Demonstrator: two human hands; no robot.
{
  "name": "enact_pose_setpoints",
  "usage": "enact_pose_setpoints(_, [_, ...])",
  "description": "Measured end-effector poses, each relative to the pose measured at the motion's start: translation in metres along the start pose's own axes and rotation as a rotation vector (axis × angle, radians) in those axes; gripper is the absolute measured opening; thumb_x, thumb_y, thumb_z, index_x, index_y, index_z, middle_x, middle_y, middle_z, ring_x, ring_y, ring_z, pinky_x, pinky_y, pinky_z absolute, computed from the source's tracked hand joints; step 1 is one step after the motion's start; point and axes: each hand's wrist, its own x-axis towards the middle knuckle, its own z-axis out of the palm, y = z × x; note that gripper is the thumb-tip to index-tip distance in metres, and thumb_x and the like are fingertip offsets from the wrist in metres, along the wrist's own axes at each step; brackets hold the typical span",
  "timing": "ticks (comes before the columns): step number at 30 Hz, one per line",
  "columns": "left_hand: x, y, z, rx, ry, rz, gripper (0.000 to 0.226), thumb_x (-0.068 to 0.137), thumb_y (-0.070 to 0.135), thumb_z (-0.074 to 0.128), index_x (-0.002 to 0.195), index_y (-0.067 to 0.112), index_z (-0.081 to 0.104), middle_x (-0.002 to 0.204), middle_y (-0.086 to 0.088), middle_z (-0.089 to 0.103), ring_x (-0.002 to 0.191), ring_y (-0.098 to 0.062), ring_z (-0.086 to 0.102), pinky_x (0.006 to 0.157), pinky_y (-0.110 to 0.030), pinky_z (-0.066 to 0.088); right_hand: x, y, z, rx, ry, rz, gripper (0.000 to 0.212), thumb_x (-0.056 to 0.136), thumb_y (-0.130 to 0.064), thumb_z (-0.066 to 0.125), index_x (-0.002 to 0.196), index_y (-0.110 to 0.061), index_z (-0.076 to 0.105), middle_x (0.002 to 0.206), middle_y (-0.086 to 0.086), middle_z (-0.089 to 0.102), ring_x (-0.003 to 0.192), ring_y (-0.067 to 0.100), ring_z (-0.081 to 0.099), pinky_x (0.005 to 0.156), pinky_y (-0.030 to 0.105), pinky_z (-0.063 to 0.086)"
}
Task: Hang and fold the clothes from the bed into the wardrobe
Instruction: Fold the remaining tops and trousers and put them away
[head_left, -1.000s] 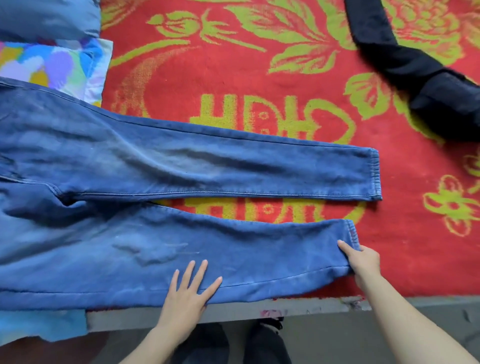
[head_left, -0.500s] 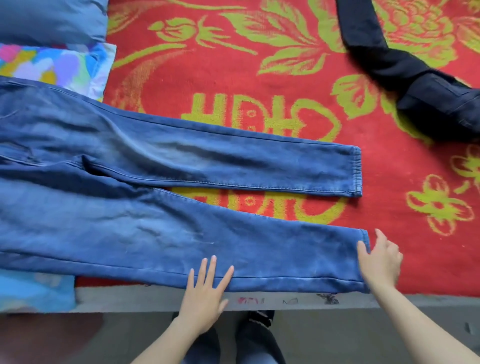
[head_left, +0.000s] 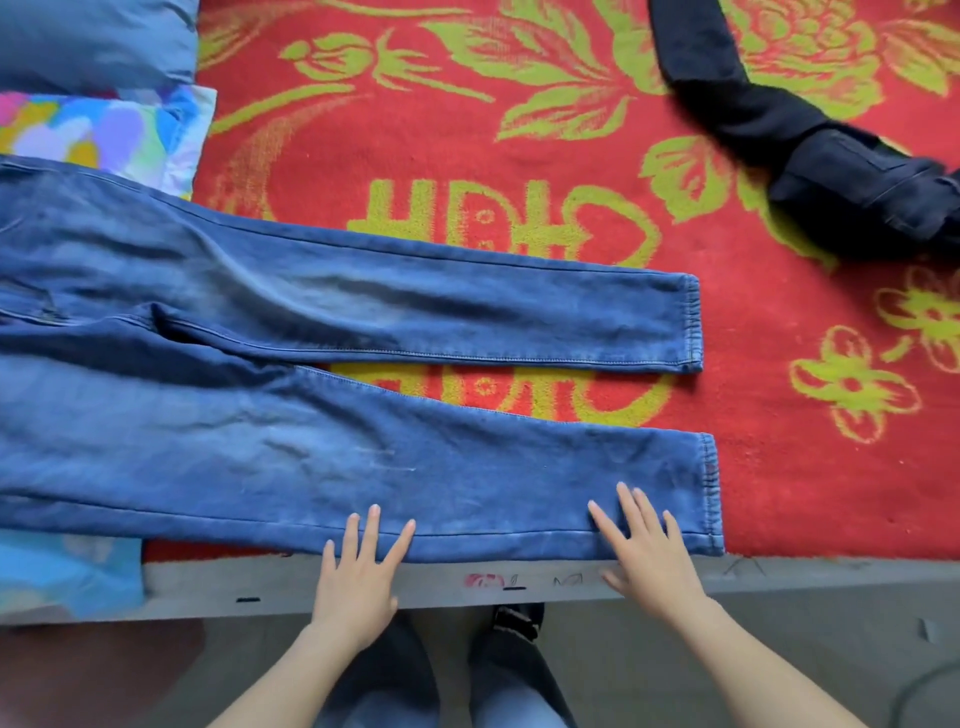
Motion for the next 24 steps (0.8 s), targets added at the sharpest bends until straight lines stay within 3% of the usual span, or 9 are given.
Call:
enact_pose_setpoints(4, [0.002,-0.001,0.001,0.0,0.062,0.003,0.116,-0.004,0.023,0.089,0.111,0.025,0.071,0.115,-0.02,0.065,0.094,-0.041,0.067,0.058,-0.053,0.054,-0.008,0.005,0.008,0.002,0.058,0.028,0.122,0.005,-0.002,0.086,0.119,-0.019,0.047,0.114,0.026,0.06,0.108,0.035,0.045,0.061,0.052,0.054])
enact_pose_setpoints(8, [0.002,-0.018,0.001,-0.019,0.142,-0.069,0.12,0.004,0.014,0.091,0.12,0.017,0.06,0.119,-0.021,0.063,0.105,-0.044,0.059,0.077,-0.061,0.044,0.003,0.012,0.003,-0.038,0.052,0.056,0.11,0.016,0.006,0.086,0.117,-0.013,0.046,0.101,0.024,0.064,0.096,0.036,0.049,0.056,0.044,0.052])
enact_pose_setpoints(10, [0.003,-0.033,0.004,-0.031,0.191,-0.133,0.117,0.014,0.007,0.092,0.124,0.015,0.053,0.12,-0.023,0.061,0.107,-0.045,0.056,0.082,-0.058,0.029,0.006,0.018,-0.007,-0.068,0.092,0.06,0.095,0.02,0.008,0.082,0.106,-0.01,0.047,0.08,0.017,0.06,0.074,0.034,0.05,0.046,0.036,0.041])
enact_pose_setpoints(12, [0.006,-0.047,0.009,-0.008,0.257,-0.146,0.102,0.023,-0.004,0.09,0.12,0.012,0.061,0.12,-0.023,0.061,0.102,-0.046,0.06,0.08,-0.054,0.028,0.008,0.022,-0.016,-0.104,0.156,0.053,0.076,0.018,0.01,0.079,0.086,-0.008,0.052,0.061,0.009,0.05,0.053,0.03,0.048,0.043,0.031,0.029])
enact_pose_setpoints(15, [0.01,-0.054,0.005,0.003,0.44,-0.096,0.058,0.047,-0.013,0.077,0.102,0.003,0.071,0.107,-0.02,0.068,0.087,-0.041,0.067,0.071,-0.051,0.046,0.008,0.027,-0.025,-0.149,0.27,0.054,0.053,0.021,0.011,0.079,0.068,-0.008,0.06,0.056,0.007,0.049,0.048,0.03,0.05,0.044,0.033,0.036])
enact_pose_setpoints(17, [0.012,-0.059,-0.003,-0.052,0.576,-0.023,0.031,0.064,0.0,0.056,0.09,0.002,0.072,0.091,-0.015,0.072,0.074,-0.033,0.071,0.062,-0.045,0.054,0.009,0.033,-0.027,-0.097,0.34,0.117,0.048,0.03,0.011,0.076,0.073,-0.007,0.065,0.059,0.009,0.055,0.053,0.032,0.056,0.051,0.038,0.043])
enact_pose_setpoints(19, [0.009,-0.067,-0.014,-0.098,0.651,0.02,0.035,0.072,0.015,0.04,0.08,0.005,0.073,0.076,-0.008,0.072,0.062,-0.025,0.07,0.064,-0.034,0.052,0.008,0.042,-0.035,-0.015,0.435,0.212,0.027,0.047,0.007,0.066,0.07,-0.007,0.065,0.059,0.011,0.057,0.055,0.033,0.058,0.056,0.039,0.045])
enact_pose_setpoints(21, [0.006,-0.077,-0.022,-0.127,0.684,-0.015,0.036,0.074,0.022,0.041,0.073,0.007,0.073,0.068,-0.004,0.071,0.057,-0.021,0.068,0.07,-0.034,0.045,0.009,0.051,-0.045,0.042,0.526,0.255,0.016,0.057,-0.004,0.046,0.061,-0.008,0.061,0.054,0.01,0.055,0.053,0.033,0.057,0.058,0.04,0.045])
enact_pose_setpoints(24, [0.008,-0.083,-0.039,-0.163,0.706,-0.134,0.007,0.071,0.011,0.068,0.071,0.006,0.072,0.067,-0.006,0.071,0.06,-0.022,0.069,0.075,-0.043,0.044,0.017,0.059,-0.067,0.098,0.498,0.297,0.014,0.054,-0.006,0.05,0.061,-0.006,0.062,0.055,0.012,0.056,0.053,0.035,0.057,0.053,0.039,0.045])
